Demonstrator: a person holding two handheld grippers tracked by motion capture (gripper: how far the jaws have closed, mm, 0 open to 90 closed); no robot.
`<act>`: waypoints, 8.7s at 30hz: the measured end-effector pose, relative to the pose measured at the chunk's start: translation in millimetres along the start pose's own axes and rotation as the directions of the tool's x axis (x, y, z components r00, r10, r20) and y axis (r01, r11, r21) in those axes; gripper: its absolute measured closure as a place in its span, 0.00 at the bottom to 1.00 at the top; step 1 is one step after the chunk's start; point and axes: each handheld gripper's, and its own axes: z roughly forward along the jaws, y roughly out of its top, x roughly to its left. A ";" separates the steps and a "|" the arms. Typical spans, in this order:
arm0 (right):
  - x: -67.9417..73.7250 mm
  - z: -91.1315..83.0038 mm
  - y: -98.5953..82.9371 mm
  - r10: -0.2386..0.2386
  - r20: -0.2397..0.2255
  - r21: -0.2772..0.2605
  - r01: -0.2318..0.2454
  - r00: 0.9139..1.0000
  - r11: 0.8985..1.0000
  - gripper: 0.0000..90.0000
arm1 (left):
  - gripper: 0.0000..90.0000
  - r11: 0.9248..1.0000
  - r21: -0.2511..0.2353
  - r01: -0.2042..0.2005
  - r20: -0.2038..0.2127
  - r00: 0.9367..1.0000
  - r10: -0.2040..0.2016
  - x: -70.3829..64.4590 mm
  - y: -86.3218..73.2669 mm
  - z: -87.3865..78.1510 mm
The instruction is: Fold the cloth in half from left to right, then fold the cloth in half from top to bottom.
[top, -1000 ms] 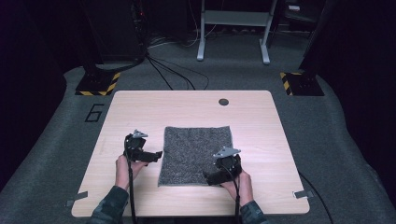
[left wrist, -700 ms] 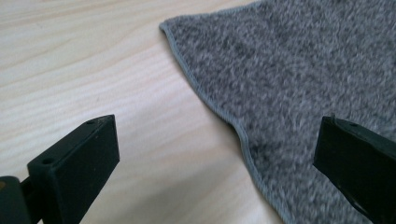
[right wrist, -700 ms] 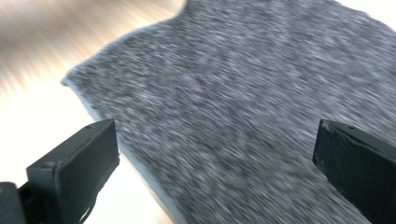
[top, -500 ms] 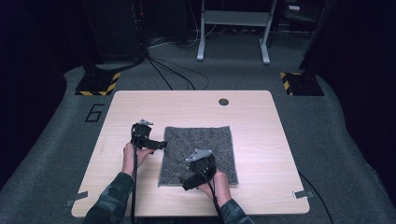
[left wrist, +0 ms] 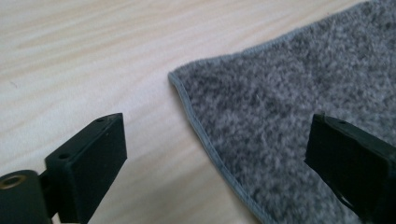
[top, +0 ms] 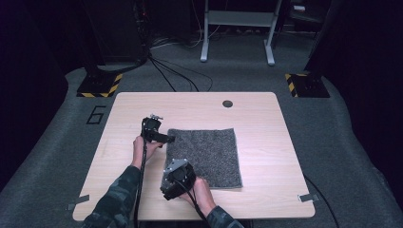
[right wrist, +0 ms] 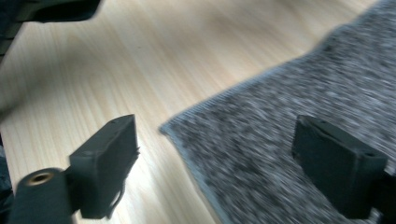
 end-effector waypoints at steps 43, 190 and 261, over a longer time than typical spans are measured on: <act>27.5 21.3 -9.1 0.019 0.055 -0.011 -0.018 0.998 1.000 0.96 | 0.98 0.997 -0.018 -0.069 -0.109 0.992 0.066 -10.5 6.9 28.7; -65.0 -74.9 -102.4 0.315 0.296 -0.052 -0.314 0.902 0.948 0.51 | 0.17 0.953 0.116 -0.279 -0.039 0.958 0.285 -106.6 -44.7 -18.4; -233.8 -13.1 -14.1 0.485 0.244 -0.072 -0.483 0.840 0.873 0.39 | 0.20 0.997 0.039 -0.072 -0.069 0.995 0.074 -28.5 27.5 37.1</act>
